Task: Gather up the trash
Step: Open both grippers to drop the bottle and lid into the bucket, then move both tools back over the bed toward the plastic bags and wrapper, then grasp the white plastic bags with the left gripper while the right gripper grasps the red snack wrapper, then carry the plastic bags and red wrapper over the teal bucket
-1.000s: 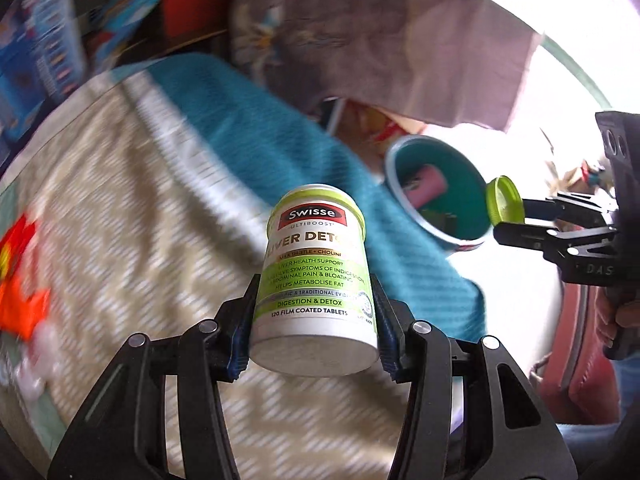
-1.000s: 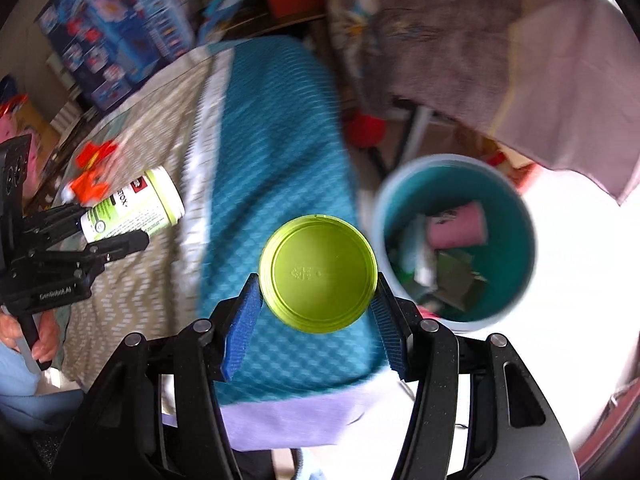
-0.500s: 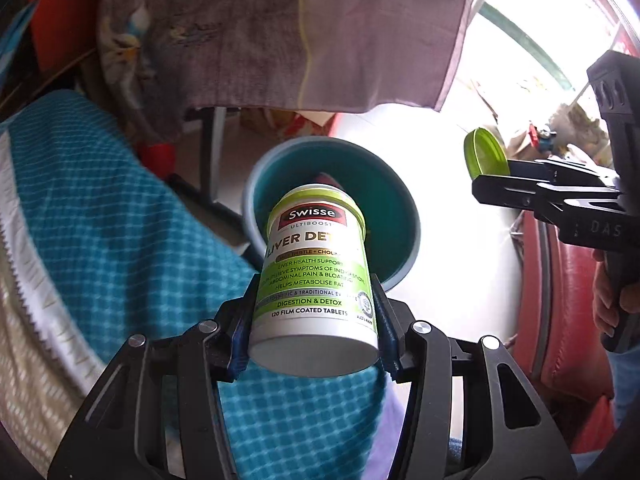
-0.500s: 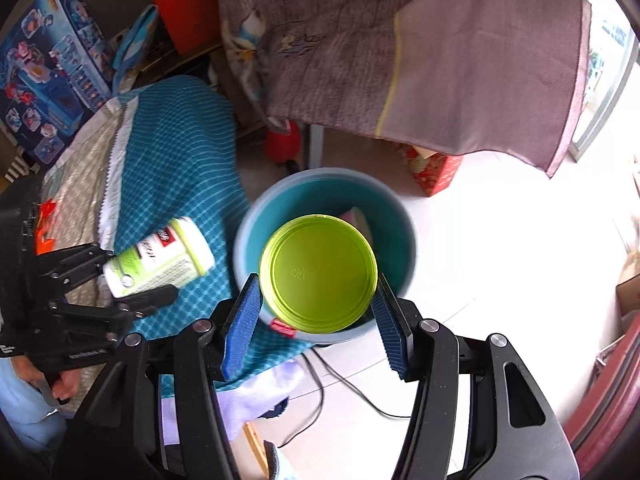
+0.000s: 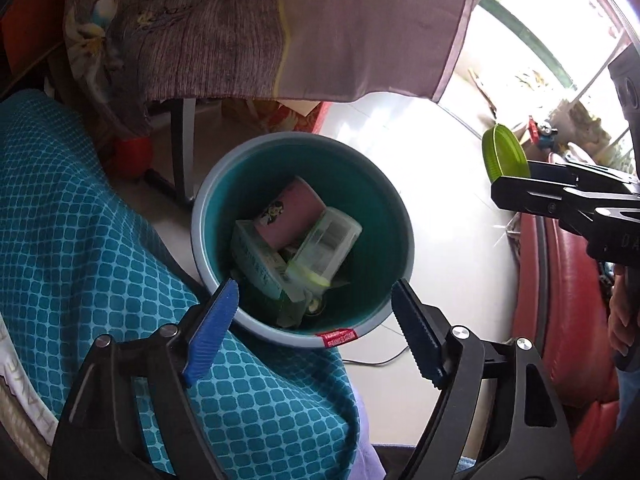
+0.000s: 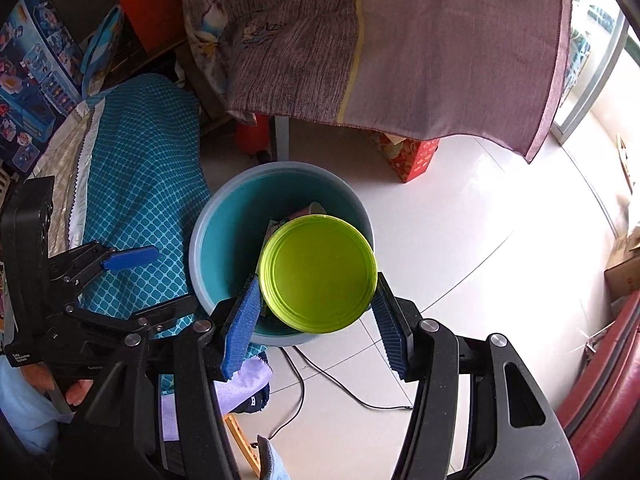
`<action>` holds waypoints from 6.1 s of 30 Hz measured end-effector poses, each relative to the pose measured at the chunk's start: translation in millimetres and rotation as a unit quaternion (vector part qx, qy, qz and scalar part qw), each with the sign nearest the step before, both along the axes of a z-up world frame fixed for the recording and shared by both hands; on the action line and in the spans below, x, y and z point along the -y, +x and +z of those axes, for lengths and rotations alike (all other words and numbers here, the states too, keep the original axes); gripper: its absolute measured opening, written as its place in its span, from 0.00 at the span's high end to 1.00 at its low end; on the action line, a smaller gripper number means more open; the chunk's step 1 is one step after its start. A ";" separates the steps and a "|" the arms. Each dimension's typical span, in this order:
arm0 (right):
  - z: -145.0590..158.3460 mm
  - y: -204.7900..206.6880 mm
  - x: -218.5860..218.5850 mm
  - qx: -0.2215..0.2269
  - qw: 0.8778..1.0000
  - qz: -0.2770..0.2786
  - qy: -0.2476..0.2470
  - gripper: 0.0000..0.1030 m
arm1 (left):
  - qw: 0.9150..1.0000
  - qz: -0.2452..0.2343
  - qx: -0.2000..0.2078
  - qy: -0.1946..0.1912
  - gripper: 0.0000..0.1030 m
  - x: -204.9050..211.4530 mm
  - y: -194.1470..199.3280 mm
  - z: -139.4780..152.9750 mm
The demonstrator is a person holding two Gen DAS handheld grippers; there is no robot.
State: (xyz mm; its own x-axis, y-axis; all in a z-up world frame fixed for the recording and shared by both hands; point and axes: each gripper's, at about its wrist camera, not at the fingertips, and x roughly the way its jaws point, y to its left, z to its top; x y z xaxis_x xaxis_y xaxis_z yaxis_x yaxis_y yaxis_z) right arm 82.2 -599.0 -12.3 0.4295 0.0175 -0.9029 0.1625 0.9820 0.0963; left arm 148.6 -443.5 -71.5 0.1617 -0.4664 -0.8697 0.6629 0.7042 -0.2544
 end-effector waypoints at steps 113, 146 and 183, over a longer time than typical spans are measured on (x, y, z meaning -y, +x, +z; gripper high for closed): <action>4.7 180.6 -663.8 -0.063 0.858 0.495 -0.123 0.20 | 0.907 0.410 0.091 0.029 0.79 -639.9 -44.9 67.8; 3.8 156.1 -536.4 -0.068 0.890 0.441 -0.091 0.98 | 0.925 0.370 0.083 0.005 0.79 -555.9 -23.7 62.3; 1.5 94.2 -356.0 -0.034 0.945 0.324 -0.034 0.98 | 0.967 0.250 0.049 0.010 0.78 -396.8 -21.3 41.1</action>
